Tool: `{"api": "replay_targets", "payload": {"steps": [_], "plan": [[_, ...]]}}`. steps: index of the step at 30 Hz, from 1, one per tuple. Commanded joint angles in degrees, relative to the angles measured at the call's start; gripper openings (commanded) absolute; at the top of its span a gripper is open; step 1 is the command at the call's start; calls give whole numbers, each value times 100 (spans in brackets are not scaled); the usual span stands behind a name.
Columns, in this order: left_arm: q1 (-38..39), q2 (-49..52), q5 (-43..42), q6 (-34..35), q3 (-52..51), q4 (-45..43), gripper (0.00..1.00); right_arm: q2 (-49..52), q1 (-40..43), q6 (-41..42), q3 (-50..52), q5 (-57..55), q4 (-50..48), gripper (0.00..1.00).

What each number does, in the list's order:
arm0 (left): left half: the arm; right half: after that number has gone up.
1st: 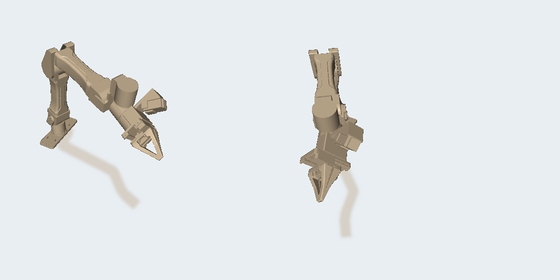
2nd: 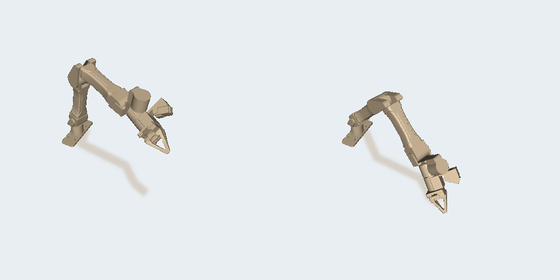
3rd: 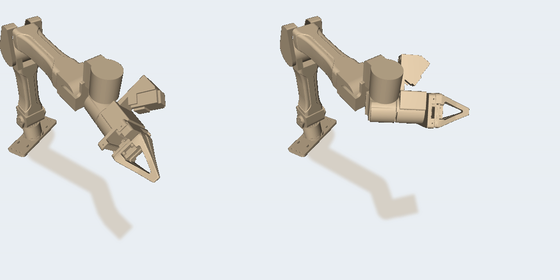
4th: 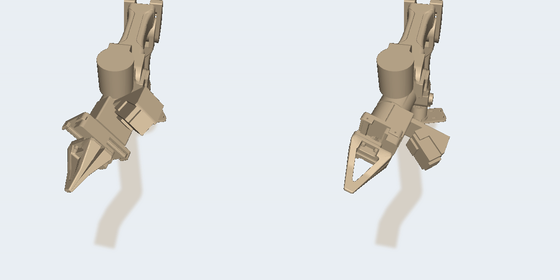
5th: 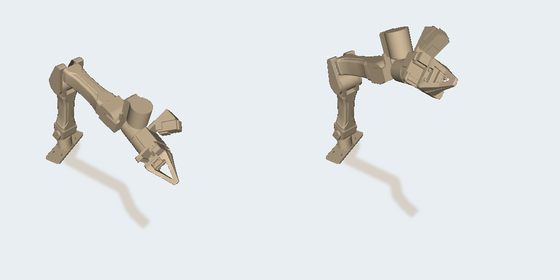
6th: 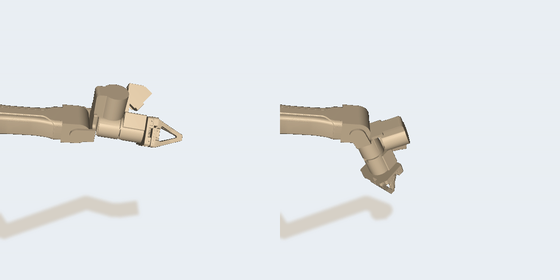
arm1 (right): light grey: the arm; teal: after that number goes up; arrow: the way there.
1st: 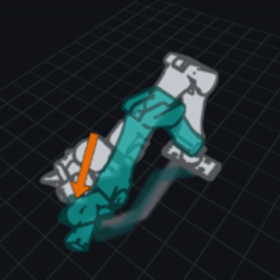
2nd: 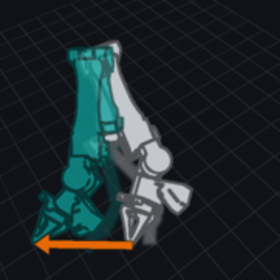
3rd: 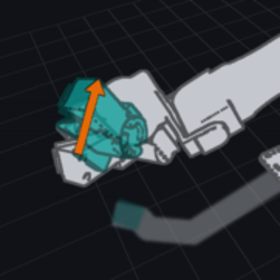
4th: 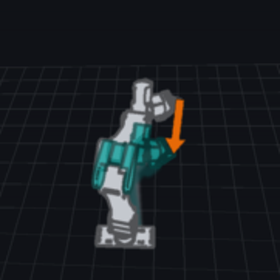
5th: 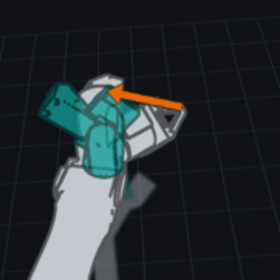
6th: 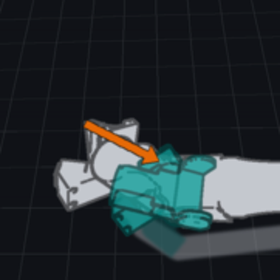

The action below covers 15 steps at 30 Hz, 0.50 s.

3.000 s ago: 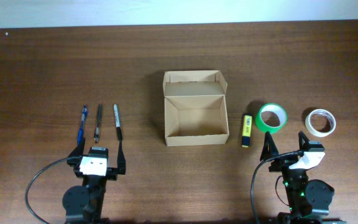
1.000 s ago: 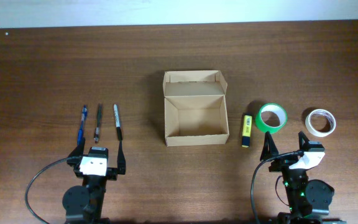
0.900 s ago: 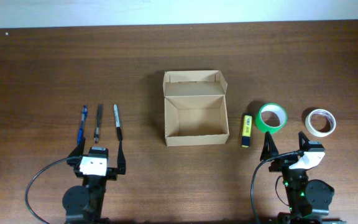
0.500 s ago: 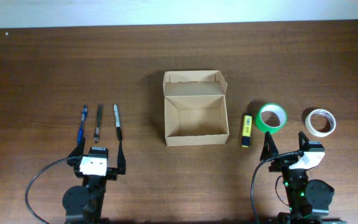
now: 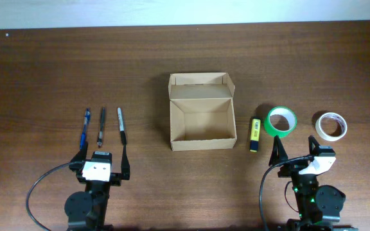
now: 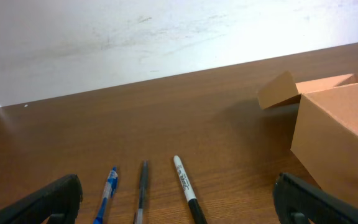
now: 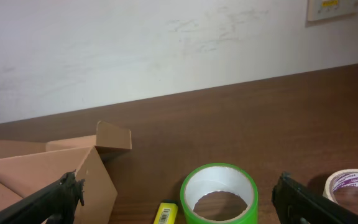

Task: Pack container

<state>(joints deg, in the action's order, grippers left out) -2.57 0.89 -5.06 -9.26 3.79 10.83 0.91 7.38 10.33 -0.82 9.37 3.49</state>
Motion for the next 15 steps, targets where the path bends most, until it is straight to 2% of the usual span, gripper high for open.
{"api": "replay_targets", "payload": {"steps": [1,10,15], "plan": [[7,-55,57,-72,-61,-44,99,-55,52,2,50,-13,-39,99],[7,-55,57,-72,-61,-44,99,-55,52,240,-44,470,-142,99],[7,-55,57,-72,-61,-44,99,-55,52,-76,-828,1001,129,99]]}}
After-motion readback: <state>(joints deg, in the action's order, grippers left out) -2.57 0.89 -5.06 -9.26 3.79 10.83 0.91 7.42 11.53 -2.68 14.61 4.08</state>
